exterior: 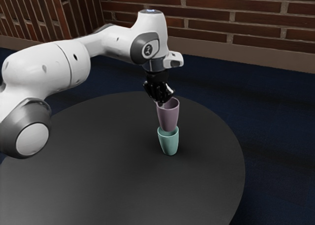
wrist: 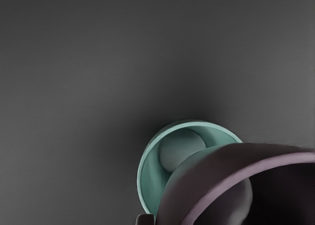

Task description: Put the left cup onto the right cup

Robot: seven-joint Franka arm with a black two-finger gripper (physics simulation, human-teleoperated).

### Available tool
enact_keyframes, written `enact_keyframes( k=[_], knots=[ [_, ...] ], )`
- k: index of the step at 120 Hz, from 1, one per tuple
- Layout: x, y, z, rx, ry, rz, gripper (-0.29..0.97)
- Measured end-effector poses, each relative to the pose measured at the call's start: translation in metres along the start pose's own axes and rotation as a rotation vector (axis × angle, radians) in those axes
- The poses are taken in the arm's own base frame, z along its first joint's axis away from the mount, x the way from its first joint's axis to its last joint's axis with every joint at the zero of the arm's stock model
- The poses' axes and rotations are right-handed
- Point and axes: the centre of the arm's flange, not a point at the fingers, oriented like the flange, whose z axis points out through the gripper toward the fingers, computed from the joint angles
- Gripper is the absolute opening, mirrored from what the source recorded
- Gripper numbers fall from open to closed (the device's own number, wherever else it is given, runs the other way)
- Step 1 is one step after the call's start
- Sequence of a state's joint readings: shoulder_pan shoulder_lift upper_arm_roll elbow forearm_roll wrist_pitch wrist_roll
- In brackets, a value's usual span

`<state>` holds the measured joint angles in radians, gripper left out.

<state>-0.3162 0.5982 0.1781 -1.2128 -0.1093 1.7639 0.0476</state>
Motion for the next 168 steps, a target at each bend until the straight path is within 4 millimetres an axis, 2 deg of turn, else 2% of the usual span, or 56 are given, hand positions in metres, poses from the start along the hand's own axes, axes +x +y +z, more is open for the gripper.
enact_keyframes(
  k=[168],
  knots=[
    [0.004, -0.011, 0.037, 0.001, -0.047, -0.013, -0.11]
  ],
)
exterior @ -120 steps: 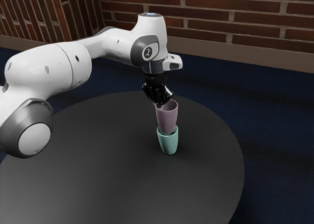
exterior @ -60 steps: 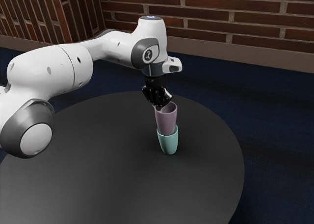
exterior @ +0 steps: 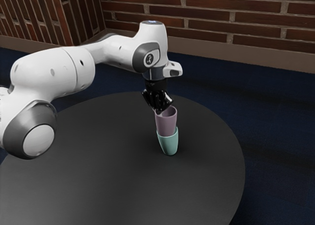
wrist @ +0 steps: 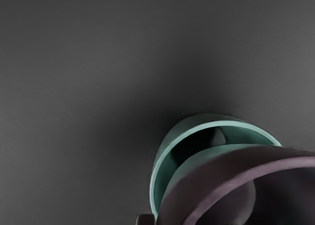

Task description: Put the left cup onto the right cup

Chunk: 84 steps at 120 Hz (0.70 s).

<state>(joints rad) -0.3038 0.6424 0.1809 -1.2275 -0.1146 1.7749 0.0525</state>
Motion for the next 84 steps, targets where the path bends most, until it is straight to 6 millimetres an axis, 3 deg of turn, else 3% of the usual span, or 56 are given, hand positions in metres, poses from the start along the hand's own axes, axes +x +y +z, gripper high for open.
enact_keyframes(
  k=[24, 58, 84],
  knots=[
    [0.001, 0.0, 0.006, 0.0, -0.008, 0.001, -0.05],
    [0.002, 0.002, 0.009, -0.018, -0.005, 0.001, 0.41],
    [0.001, 0.002, -0.001, -0.023, 0.01, 0.004, 0.58]
  ],
)
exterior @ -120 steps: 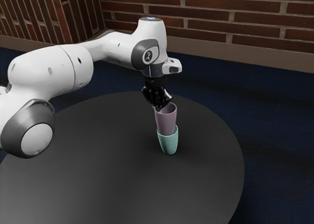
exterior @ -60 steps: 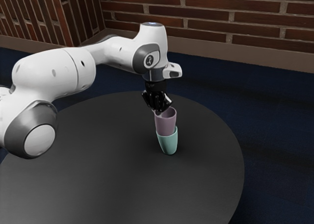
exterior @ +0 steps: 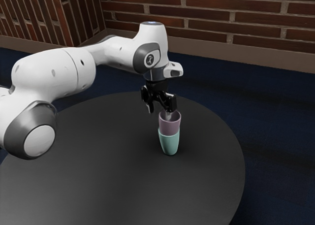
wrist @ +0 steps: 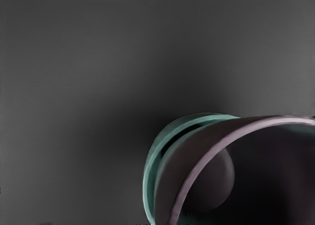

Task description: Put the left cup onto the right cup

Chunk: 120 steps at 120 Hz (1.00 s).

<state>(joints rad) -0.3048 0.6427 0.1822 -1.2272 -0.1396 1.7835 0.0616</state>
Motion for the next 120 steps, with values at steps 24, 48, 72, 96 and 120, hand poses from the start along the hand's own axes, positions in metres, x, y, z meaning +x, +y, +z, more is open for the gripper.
enact_keyframes(
  k=[24, 48, 72, 96, 120],
  knots=[
    [-0.009, 0.001, -0.034, -0.007, 0.039, 0.004, 0.64],
    [-0.027, 0.0, -0.071, -0.018, 0.075, 0.005, 0.66],
    [-0.059, -0.005, -0.12, -0.034, 0.118, 0.002, 0.67],
    [-0.099, -0.034, -0.182, -0.044, 0.147, -0.035, 0.68],
    [-0.148, -0.073, -0.227, -0.051, 0.141, -0.093, 0.68]
  ],
)
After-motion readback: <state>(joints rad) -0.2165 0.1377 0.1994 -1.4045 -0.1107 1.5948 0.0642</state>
